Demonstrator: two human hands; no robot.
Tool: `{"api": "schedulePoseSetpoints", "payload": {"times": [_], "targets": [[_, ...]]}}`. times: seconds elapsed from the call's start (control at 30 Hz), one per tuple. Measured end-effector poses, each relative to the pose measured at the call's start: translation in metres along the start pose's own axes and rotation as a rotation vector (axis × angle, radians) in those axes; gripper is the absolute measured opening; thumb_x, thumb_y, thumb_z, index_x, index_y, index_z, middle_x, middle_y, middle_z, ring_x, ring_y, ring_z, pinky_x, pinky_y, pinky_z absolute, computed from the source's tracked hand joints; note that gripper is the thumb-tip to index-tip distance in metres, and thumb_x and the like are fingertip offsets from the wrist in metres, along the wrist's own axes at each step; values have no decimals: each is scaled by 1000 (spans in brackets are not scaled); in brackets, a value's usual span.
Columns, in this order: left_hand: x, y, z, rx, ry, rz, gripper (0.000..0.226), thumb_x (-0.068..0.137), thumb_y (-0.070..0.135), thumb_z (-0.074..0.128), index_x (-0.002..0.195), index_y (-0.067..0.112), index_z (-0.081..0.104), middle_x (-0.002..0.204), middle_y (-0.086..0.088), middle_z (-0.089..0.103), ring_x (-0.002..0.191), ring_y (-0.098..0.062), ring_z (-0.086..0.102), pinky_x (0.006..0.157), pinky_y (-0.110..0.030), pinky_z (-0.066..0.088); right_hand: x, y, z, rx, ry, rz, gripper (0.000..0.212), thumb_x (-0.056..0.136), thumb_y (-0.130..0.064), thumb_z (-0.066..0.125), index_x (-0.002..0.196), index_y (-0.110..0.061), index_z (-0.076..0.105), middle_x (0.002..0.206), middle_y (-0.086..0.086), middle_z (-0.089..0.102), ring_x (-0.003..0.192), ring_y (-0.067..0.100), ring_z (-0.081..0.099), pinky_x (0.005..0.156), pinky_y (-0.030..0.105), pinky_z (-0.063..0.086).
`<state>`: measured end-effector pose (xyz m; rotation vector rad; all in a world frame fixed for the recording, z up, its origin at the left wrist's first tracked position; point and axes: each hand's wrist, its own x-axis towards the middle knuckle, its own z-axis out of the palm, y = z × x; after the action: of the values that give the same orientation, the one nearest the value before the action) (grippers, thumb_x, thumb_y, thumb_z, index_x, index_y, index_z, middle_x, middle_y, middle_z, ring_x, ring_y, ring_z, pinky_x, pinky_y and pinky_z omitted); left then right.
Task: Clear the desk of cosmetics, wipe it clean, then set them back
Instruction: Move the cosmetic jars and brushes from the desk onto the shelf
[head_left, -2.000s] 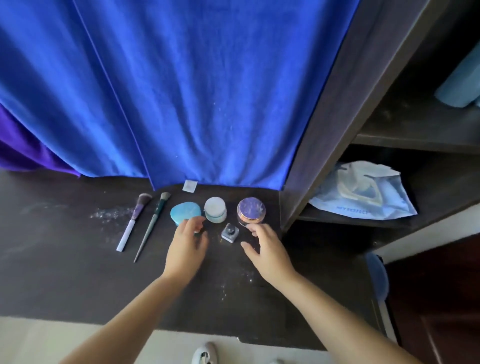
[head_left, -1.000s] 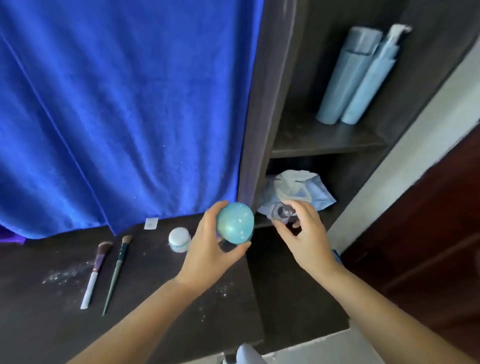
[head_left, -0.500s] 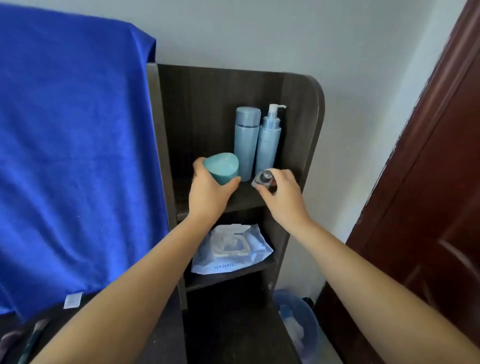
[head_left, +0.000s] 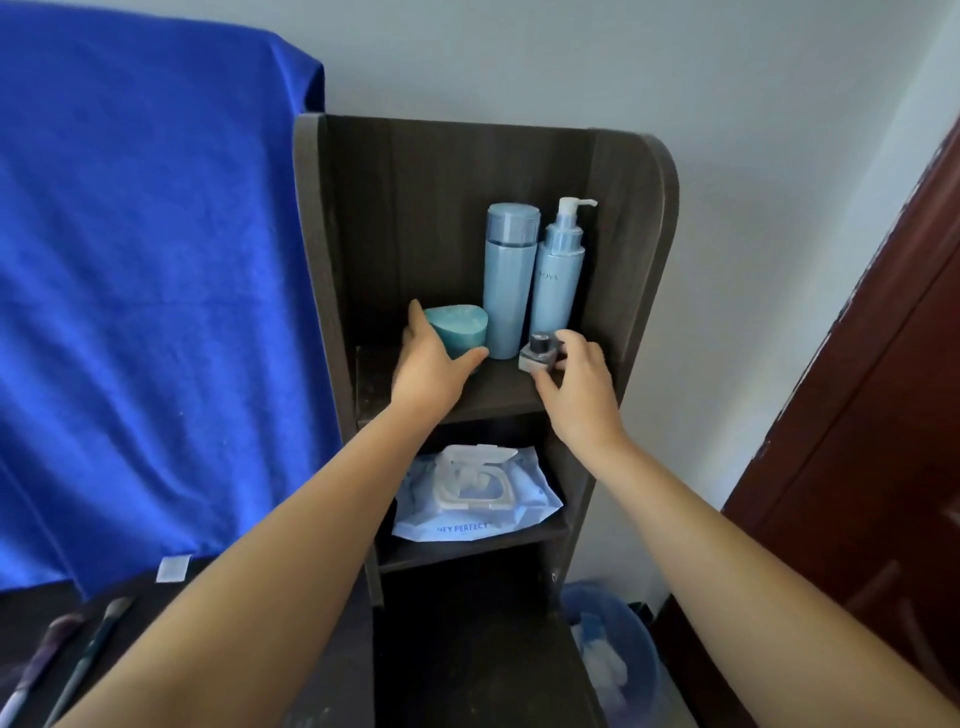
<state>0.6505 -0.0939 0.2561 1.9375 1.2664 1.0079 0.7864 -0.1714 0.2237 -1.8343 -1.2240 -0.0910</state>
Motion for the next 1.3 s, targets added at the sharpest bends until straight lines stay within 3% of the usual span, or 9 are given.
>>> {"api": "schedulePoseSetpoints", "payload": {"times": [0.17, 0.3, 0.4, 0.5, 0.63, 0.7, 0.9, 1.03, 1.3], "targets": [[-47, -17, -28, -107, 90, 281, 75, 85, 20, 63, 144, 15, 17, 141, -7, 34, 130, -15, 34, 98, -13, 25, -43, -21, 1, -104, 202, -241, 36, 84, -18, 57, 120, -12, 52, 119, 10, 55, 106, 29, 53, 87, 43, 43], [-101, -78, -76, -134, 35, 415, 38, 88, 21, 50, 125, 25, 41, 107, 7, 52, 98, -5, 53, 84, -18, 45, -89, -56, 48, -6, 26, -380, 29, 85, -24, 45, 109, -13, 58, 103, 6, 61, 91, 26, 57, 79, 41, 46], [-121, -147, -126, -71, 44, 242, 23, 88, 19, 49, 109, 26, 52, 90, 15, 57, 83, -2, 54, 69, -11, 44, -128, -87, 108, 88, -192, -419, 27, 84, -23, 44, 102, -12, 60, 95, 5, 62, 87, 26, 58, 78, 38, 44], [-135, -234, -183, 22, 137, -72, 15, 90, 14, 51, 98, 24, 57, 85, 6, 63, 76, -10, 60, 72, -25, 48, -169, -118, 179, 105, -475, -367, 24, 83, -25, 46, 98, -14, 61, 92, 2, 62, 86, 22, 57, 76, 35, 45], [-157, -344, -244, 204, 205, -445, 9, 89, 18, 52, 91, 19, 61, 86, -1, 67, 82, -26, 62, 76, -38, 49, -216, -155, 278, -52, -1001, -257, 19, 89, -28, 54, 101, -16, 60, 102, 2, 62, 96, 23, 57, 80, 36, 47], [-163, -384, -258, 291, 132, -572, 12, 89, 21, 52, 95, 16, 61, 94, -4, 65, 89, -29, 61, 77, -36, 47, -234, -171, 319, -95, -1130, -230, 24, 90, -34, 53, 105, -16, 58, 105, 4, 61, 100, 24, 57, 81, 36, 47], [-153, -442, -256, 392, 12, -605, 21, 87, 26, 54, 104, 14, 58, 105, -6, 59, 102, -26, 53, 78, -35, 43, -252, -215, 399, -159, -1090, 66, 41, 91, -44, 48, 111, -8, 49, 115, 15, 61, 107, 34, 57, 81, 39, 46], [-146, -448, -245, 595, -133, -621, 30, 87, 32, 54, 110, 13, 51, 111, -8, 53, 110, -27, 48, 80, -38, 42, -254, -223, 417, -328, -1023, 52, 42, 90, -42, 51, 112, -7, 47, 115, 15, 62, 107, 33, 59, 80, 38, 47], [-137, -434, -246, 446, -85, -715, 15, 84, 25, 52, 89, 12, 56, 94, -10, 62, 85, -32, 58, 65, -33, 41, -236, -215, 389, -228, -1030, 82, 22, 88, -35, 49, 90, -13, 50, 101, 12, 64, 94, 34, 60, 65, 32, 39]]}}
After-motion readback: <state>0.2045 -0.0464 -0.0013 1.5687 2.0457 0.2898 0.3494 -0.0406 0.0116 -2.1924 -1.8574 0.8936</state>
